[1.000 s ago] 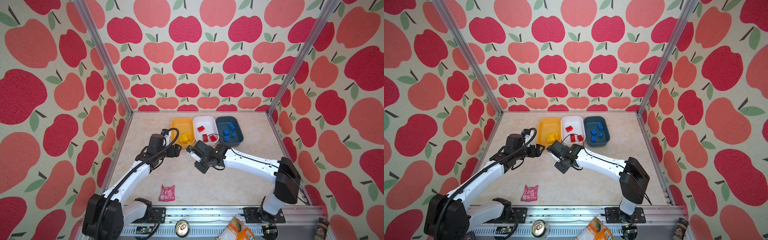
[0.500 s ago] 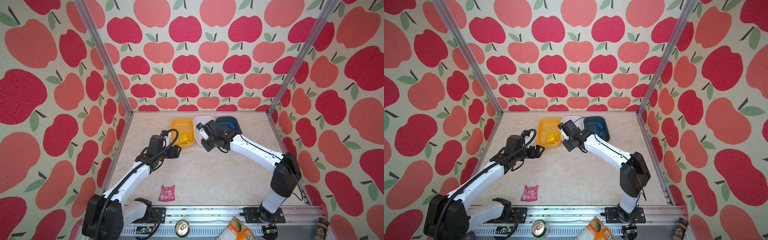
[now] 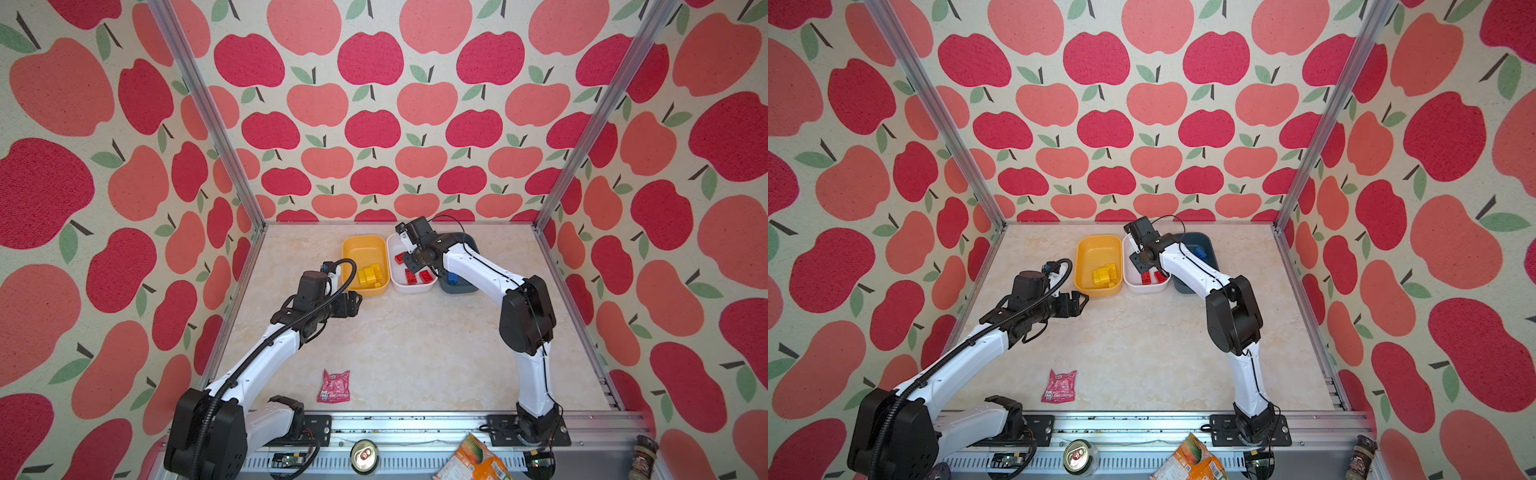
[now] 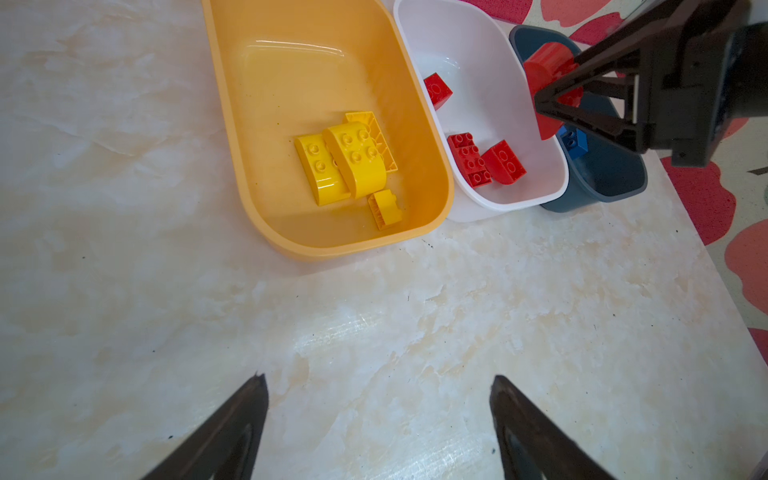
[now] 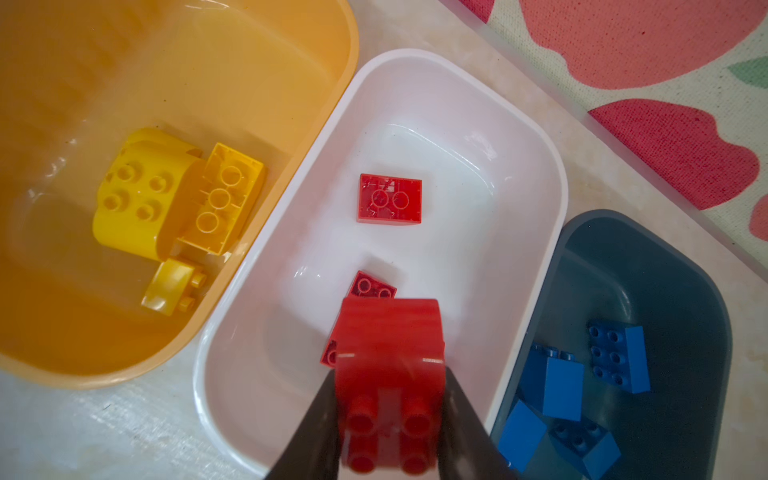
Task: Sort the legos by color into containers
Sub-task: 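Carry the red curved brick over the white bin and open the right gripper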
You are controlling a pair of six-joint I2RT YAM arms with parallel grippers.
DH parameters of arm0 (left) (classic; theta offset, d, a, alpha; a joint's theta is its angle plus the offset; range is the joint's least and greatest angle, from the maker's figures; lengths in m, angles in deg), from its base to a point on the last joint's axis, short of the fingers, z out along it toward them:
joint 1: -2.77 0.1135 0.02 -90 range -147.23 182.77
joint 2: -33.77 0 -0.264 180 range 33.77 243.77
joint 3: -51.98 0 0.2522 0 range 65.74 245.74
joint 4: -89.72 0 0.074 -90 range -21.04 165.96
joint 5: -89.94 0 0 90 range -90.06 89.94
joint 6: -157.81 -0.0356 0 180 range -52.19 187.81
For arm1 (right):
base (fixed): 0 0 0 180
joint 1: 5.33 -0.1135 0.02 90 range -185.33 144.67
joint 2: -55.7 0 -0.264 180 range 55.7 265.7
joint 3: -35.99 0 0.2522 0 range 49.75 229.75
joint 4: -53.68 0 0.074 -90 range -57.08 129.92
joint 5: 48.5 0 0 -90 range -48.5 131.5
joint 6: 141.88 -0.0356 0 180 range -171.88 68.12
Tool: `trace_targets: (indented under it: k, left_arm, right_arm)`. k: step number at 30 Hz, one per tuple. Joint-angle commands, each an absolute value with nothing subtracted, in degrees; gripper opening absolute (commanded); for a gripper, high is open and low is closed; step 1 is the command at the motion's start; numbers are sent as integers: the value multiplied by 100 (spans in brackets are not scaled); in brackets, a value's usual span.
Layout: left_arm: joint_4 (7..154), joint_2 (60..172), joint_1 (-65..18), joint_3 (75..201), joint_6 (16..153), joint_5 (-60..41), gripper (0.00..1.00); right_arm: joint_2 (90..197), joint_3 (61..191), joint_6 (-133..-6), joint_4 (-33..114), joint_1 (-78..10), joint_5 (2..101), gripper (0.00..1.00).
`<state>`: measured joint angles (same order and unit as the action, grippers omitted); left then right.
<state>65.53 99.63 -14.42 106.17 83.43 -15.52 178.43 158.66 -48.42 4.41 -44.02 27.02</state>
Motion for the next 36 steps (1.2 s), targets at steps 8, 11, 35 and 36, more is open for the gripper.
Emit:
trace_targets:
  k: [8,11,35,36]
  left_arm:
    - [6491,9840,-1367,10643,8414,-1484,86]
    - [6471,9845,-1355,10670,8416,-1480,86]
    - [6442,9833,-1263,10828,8342,-1095,88]
    - [6453,9824,-1258,10828,8324,-1009,88]
  right_arm:
    - [19046,17532,-4772,-307,-4125,2550,25]
    - [19255,17715,-4820,-419,-4095,2594,25]
    - [18467,17052,-5039,-246,-4047,2670,52]
    - [18296,16847,-5039,-161,-4048,2673,52]
